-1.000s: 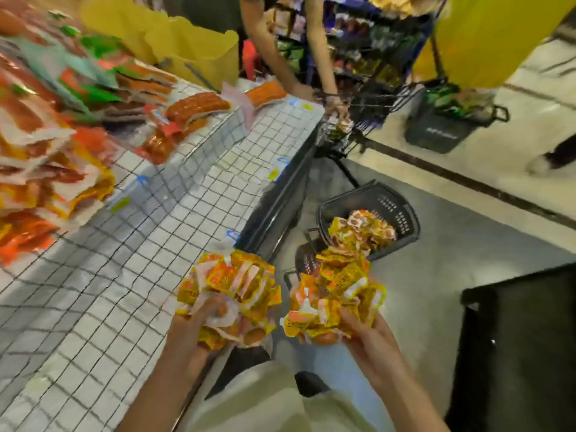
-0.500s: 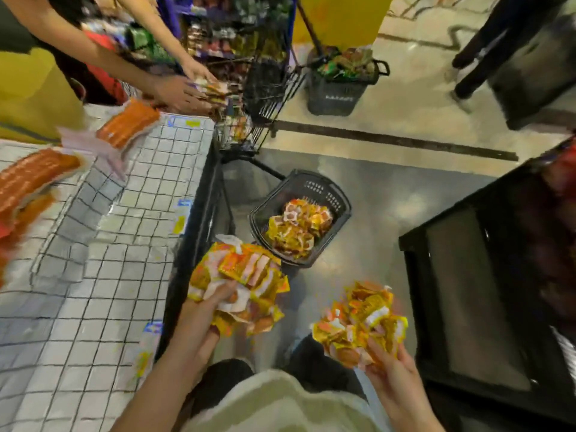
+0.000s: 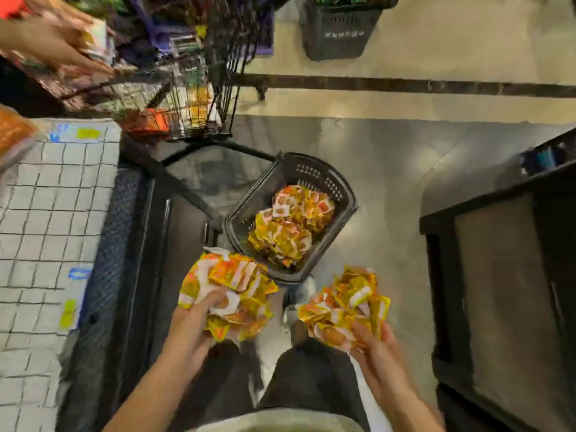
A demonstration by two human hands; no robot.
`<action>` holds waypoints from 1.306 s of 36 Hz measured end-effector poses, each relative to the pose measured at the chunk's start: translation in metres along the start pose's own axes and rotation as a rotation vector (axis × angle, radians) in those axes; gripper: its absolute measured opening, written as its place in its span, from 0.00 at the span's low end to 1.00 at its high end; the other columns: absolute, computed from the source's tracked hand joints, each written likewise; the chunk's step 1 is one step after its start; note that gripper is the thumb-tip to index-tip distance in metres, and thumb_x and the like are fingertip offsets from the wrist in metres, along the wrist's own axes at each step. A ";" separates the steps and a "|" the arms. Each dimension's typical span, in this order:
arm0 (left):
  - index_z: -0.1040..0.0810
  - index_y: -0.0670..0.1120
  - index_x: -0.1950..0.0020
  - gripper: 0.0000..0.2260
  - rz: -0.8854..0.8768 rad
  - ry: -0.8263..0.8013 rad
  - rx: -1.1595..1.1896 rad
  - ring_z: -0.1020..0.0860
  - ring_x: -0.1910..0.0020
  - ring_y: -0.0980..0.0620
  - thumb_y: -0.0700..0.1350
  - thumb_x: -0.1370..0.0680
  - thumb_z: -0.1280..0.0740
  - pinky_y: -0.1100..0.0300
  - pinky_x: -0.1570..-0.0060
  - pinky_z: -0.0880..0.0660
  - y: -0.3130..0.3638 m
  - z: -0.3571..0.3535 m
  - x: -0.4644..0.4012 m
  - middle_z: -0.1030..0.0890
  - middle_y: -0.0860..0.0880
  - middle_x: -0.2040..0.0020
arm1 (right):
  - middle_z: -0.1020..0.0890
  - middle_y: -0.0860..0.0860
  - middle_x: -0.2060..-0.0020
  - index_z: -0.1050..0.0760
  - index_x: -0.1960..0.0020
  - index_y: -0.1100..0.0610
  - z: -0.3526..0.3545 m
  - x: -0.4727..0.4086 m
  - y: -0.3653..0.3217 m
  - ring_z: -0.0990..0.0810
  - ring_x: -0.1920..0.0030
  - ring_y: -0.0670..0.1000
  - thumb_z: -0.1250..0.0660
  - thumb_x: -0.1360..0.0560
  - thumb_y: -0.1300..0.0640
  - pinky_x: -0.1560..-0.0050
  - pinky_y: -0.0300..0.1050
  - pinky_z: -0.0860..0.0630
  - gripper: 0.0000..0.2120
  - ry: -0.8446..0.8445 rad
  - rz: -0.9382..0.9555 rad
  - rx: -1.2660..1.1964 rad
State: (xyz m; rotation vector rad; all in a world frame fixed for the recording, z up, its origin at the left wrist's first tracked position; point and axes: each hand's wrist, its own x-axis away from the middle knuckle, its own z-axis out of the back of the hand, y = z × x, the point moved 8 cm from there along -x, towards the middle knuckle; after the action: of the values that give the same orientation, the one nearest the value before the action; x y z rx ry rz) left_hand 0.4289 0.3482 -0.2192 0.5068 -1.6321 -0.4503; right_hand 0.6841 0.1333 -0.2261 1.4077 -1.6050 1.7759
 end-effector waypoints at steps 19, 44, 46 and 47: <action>0.18 0.48 0.39 0.17 -0.031 0.067 -0.336 0.15 0.46 0.47 0.35 0.26 0.27 0.44 0.42 0.20 -0.066 -0.082 -0.335 0.14 0.47 0.47 | 0.14 0.50 0.43 0.22 0.32 0.50 -0.096 -0.350 0.022 0.14 0.43 0.55 0.25 0.27 0.60 0.40 0.59 0.19 0.24 -0.036 0.052 0.318; 0.30 0.47 0.29 0.23 -0.094 0.189 -0.773 0.23 0.38 0.48 0.45 0.23 0.28 0.55 0.37 0.26 -0.137 -0.095 -0.525 0.21 0.47 0.36 | 0.34 0.49 0.23 0.46 0.18 0.51 -0.116 -0.500 0.096 0.35 0.23 0.48 0.34 0.22 0.72 0.22 0.52 0.37 0.39 0.178 0.269 0.600; 0.30 0.47 0.29 0.21 -0.092 0.234 -0.784 0.24 0.37 0.46 0.45 0.21 0.31 0.56 0.39 0.28 -0.142 -0.086 -0.530 0.22 0.47 0.36 | 0.39 0.47 0.22 0.48 0.18 0.48 -0.117 -0.503 0.099 0.38 0.22 0.47 0.33 0.22 0.72 0.21 0.51 0.38 0.42 0.179 0.245 0.662; 0.30 0.47 0.29 0.20 -0.103 0.232 -0.809 0.24 0.37 0.46 0.46 0.20 0.32 0.57 0.41 0.29 -0.143 -0.084 -0.531 0.22 0.47 0.36 | 0.41 0.48 0.21 0.49 0.17 0.48 -0.116 -0.503 0.101 0.41 0.21 0.47 0.33 0.23 0.71 0.21 0.50 0.39 0.43 0.173 0.231 0.706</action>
State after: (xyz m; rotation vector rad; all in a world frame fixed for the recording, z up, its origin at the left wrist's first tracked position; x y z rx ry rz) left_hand 0.5734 0.5313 -0.7242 0.0241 -1.0783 -1.0248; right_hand 0.7752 0.3786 -0.6826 1.3040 -1.1247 2.6904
